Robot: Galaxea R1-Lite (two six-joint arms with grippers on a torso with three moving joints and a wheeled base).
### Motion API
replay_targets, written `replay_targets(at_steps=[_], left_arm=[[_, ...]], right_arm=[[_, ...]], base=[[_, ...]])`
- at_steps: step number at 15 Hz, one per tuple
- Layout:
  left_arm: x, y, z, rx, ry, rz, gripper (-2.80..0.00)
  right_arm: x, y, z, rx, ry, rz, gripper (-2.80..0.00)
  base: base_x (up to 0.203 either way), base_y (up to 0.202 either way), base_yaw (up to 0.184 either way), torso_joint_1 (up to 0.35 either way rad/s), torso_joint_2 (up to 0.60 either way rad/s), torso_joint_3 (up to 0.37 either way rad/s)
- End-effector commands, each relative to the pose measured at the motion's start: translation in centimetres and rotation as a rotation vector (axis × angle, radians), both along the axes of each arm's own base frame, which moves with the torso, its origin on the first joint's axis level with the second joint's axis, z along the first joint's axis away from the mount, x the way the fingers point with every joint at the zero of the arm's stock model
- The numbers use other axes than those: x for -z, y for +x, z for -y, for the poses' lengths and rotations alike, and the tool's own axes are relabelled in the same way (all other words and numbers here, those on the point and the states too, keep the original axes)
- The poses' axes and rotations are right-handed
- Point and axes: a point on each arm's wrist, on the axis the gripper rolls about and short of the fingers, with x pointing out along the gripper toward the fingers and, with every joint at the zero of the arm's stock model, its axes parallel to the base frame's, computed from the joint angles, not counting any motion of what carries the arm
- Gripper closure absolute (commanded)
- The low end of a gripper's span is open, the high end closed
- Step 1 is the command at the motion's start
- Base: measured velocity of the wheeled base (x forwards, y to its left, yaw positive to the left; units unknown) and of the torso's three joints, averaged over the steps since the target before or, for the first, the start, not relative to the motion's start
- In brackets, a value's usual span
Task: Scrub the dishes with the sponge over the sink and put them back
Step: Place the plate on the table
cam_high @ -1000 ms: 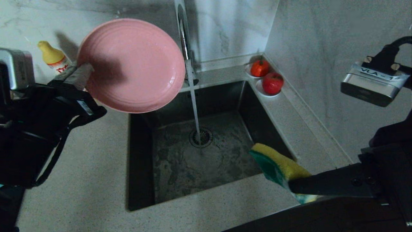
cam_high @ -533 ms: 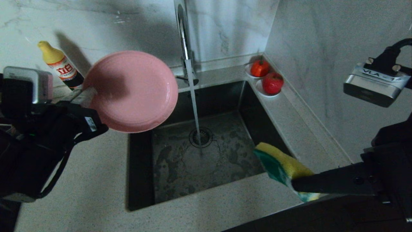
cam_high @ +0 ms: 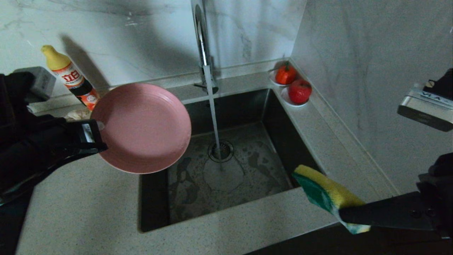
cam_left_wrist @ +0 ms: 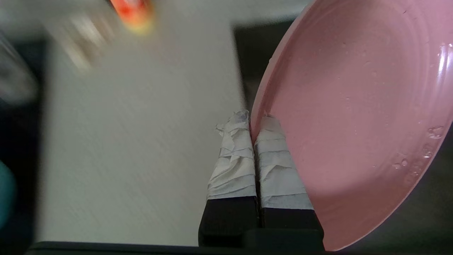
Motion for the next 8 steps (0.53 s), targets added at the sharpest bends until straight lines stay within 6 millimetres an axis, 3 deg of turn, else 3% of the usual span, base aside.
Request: replay_targets(at_steps=[1,8], left_arm=[[-1.4,-3.2,-2.1,-0.074,-0.172,-0.208,0.0],[0.5,-2.9,-9.1,-0.48,-0.312,-0.241,0.0]], right_arm=[[0.4,-0.2,0.7,0.018,-0.006,-0.008,0.0],[0.6,-0.1,0.7,0.023,-0.012,-0.012,0.0]], base=[[0.0,0.0,0.0,0.0,0.0,0.0],[0.0,0.0,0.0,0.0,0.0,0.0]])
